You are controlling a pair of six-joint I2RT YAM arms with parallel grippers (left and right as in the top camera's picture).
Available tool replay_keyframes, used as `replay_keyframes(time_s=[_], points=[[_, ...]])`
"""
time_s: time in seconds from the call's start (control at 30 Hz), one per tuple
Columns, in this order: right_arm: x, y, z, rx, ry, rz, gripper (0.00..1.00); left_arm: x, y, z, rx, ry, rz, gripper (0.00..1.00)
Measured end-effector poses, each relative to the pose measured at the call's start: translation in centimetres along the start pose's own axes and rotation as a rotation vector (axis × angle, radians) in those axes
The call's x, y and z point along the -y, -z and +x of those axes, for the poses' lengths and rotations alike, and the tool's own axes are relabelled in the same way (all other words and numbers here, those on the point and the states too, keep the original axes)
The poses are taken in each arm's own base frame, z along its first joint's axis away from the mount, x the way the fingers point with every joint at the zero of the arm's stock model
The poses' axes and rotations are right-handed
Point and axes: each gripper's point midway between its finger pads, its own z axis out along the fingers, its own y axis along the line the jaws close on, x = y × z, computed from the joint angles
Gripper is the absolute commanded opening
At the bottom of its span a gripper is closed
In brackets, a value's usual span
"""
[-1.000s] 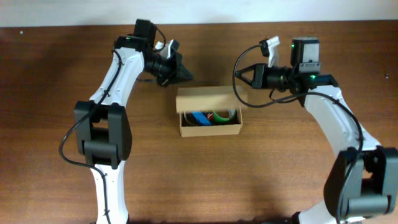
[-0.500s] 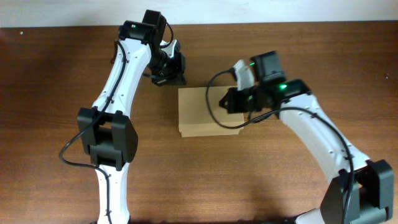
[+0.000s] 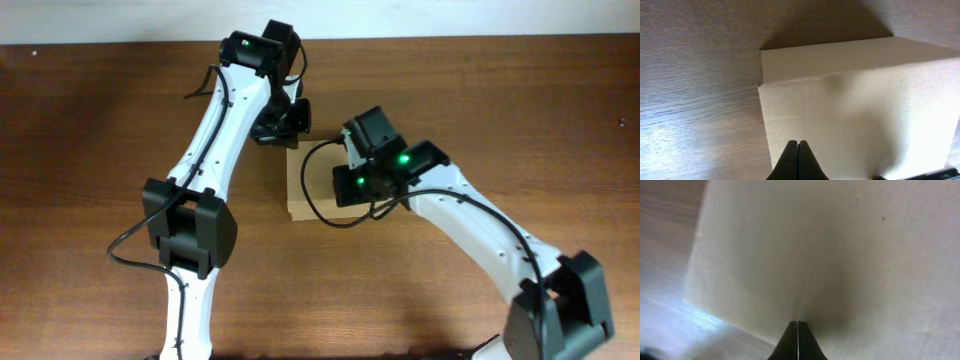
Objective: Pack container
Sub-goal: 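Fold the lid down over the box with both grippers, pressing it shut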
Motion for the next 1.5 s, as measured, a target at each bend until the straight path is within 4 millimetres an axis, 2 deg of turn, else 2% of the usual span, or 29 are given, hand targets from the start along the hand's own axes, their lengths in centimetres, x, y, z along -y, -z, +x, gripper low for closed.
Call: replay_keyframes(time_s=[0.13,0.5,0.67,0.7,0.73,0.77,0.8,0.87,0.9,1.03,1.17,1.23,1.3,1.5], points=[[0.4,-1.4,0.4,-0.041,-0.008,0.021,0.03,-0.4,0.0,0.2,-0.006,0.004,-0.020,0.02],[0.2,-1.4,0.1,-0.042,0.008,0.018,0.04,-0.6,0.0,0.1,-0.004,0.006,-0.028,0.02],[0.1,-0.7,0.3,-0.060,0.024,0.023,0.03,-0.6,0.3,0.3,-0.006,0.006,-0.029,0.02],[0.0,-0.4,0.3,-0.063,0.026,0.024,0.27,-0.5,0.5,0.2,0.000,0.005,-0.027,0.02],[-0.3,0.4,-0.1,-0.049,0.041,0.019,0.57,-0.3,1.2,0.1,0.017,0.001,-0.021,0.07],[-0.6,1.2,-0.4,-0.041,0.047,0.016,0.89,-0.2,1.7,0.1,0.031,-0.002,-0.017,0.22],[-1.0,2.2,-1.0,-0.026,0.061,0.010,0.99,0.0,2.5,0.0,0.052,-0.004,-0.010,0.39],[-2.2,4.6,-2.6,0.035,0.093,-0.011,0.99,0.5,4.6,-0.2,0.109,-0.019,0.005,0.93],[-3.1,6.6,-3.8,0.086,0.121,-0.027,0.99,0.8,5.8,-0.2,0.138,-0.023,0.014,0.99],[-5.2,11.9,-6.4,0.219,0.203,-0.064,0.99,2.0,11.6,0.6,0.283,-0.054,0.063,0.99],[-6.3,15.1,-7.8,0.303,0.249,-0.076,0.99,2.7,16.7,2.1,0.408,-0.083,0.103,0.99],[-6.1,15.5,-8.0,0.312,0.251,-0.058,0.99,2.7,18.0,2.7,0.442,-0.089,0.107,1.00],[-5.4,15.3,-7.3,0.281,0.244,-0.027,0.99,2.5,18.8,3.3,0.453,-0.089,0.104,1.00],[-2.6,15.4,-5.1,0.184,0.255,0.054,0.99,0.9,19.8,5.8,0.436,-0.068,0.035,1.00]])
